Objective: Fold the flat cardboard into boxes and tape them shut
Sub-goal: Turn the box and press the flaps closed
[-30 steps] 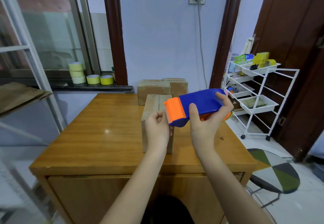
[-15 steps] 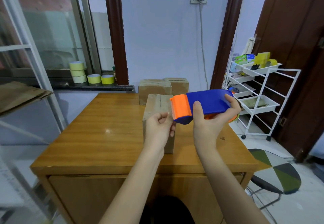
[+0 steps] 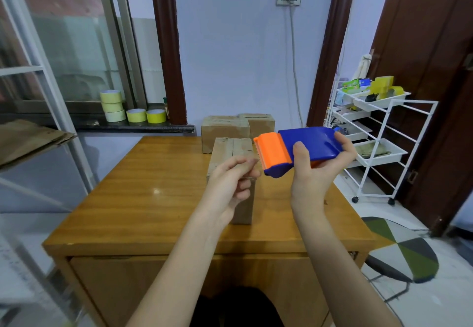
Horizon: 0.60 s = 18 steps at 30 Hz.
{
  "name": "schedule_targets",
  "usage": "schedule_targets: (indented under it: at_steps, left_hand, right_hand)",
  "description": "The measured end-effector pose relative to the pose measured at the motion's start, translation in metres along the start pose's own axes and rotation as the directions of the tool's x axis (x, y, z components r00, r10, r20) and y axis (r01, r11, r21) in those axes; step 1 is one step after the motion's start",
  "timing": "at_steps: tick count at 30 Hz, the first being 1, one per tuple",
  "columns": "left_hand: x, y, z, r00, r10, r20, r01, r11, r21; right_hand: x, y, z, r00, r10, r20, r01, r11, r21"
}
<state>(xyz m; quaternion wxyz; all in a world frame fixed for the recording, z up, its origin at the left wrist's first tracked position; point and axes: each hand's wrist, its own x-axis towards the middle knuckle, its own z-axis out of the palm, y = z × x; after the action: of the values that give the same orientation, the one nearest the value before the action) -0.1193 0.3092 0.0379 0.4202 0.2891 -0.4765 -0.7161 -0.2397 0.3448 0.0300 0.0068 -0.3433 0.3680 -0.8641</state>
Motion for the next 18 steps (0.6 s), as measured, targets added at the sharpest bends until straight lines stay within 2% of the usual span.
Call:
schedule_targets:
  at_steps: [5,10,13,15,18]
  left_hand:
    - [0.002,0.002,0.001,0.999,-0.041,-0.009,0.04,0.995,-0.093]
    - [0.005,0.002,0.004,0.992,-0.044,-0.116,0.033,0.995,-0.09]
    - [0.005,0.0,0.013,0.97,0.081,-0.231,-0.05,0.989,0.136]
    - [0.005,-0.004,0.018,0.95,0.213,-0.229,-0.142,0.947,0.289]
    - [0.006,-0.01,0.019,0.924,0.319,-0.211,-0.232,0.906,0.354]
  right_hand:
    - [0.0,0.002,0.003,0.999,0.037,-0.018,-0.036,0.999,0.025]
    - [-0.001,0.001,0.004,0.999,0.049,0.012,-0.049,0.999,0.012]
    - [-0.006,0.001,0.006,0.999,0.029,-0.022,-0.028,0.999,0.025]
    - [-0.009,0.001,0.007,0.999,0.01,-0.035,-0.009,1.0,0.016]
    - [-0.01,0.0,0.006,1.0,0.006,-0.027,-0.006,1.0,0.003]
